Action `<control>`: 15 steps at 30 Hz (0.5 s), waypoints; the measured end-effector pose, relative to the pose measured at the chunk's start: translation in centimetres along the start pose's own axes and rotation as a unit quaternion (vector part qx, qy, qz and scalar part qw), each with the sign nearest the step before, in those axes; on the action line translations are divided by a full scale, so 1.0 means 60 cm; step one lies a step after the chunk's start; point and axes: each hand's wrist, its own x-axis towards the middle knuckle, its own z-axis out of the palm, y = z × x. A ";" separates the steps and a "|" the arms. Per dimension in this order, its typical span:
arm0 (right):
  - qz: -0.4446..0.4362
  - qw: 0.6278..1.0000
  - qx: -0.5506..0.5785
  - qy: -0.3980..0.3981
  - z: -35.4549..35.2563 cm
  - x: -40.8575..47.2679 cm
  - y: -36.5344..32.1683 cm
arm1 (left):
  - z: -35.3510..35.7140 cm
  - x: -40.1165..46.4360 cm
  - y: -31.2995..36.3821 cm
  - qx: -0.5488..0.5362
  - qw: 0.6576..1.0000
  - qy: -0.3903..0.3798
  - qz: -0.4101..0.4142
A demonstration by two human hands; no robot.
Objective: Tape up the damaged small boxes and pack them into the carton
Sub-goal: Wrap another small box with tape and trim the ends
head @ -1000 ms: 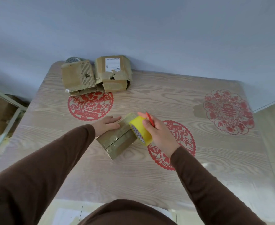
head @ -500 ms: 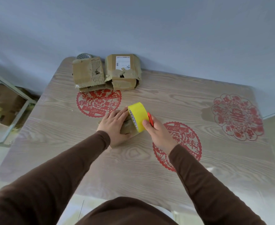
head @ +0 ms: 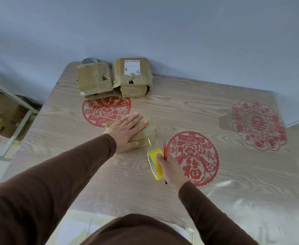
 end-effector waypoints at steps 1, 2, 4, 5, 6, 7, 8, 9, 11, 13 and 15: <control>0.002 1.000 -0.019 0.004 0.008 0.006 -0.001 | 0.001 0.003 -0.002 0.001 1.000 -0.005 0.006; 0.005 1.000 -0.030 0.006 0.016 0.010 -0.004 | 0.001 0.004 -0.004 0.002 1.000 -0.012 0.010; 0.016 0.999 -0.030 0.005 0.029 0.019 -0.011 | -0.001 0.009 -0.010 0.006 1.000 -0.020 0.018; 0.023 0.999 -0.027 0.005 0.035 0.023 -0.014 | -0.004 0.012 -0.015 0.009 0.999 -0.023 0.022; 0.029 0.999 -0.028 0.004 0.040 0.025 -0.015 | -0.008 0.015 -0.019 0.014 0.999 -0.028 0.025; 0.031 0.999 -0.029 0.002 0.045 0.025 -0.016 | -0.011 0.017 -0.020 0.024 0.999 -0.033 0.024; 0.031 0.999 -0.021 -0.002 0.050 0.022 -0.015 | -0.011 0.018 -0.020 0.037 0.999 -0.034 0.020; 0.032 0.999 0.000 -0.005 0.056 0.020 -0.013 | -0.011 0.018 -0.016 0.048 0.998 -0.031 0.006; 0.049 0.997 0.056 -0.005 0.065 0.015 -0.006 | -0.009 0.003 0.008 0.034 0.998 0.010 -0.058; 0.056 0.993 0.102 0.000 0.063 0.007 -0.007 | -0.001 -0.029 0.061 -0.074 0.979 0.131 -0.135; 0.057 0.988 0.144 -0.009 0.057 0.002 -0.011 | 0.021 -0.069 0.129 -0.225 0.926 0.230 -0.199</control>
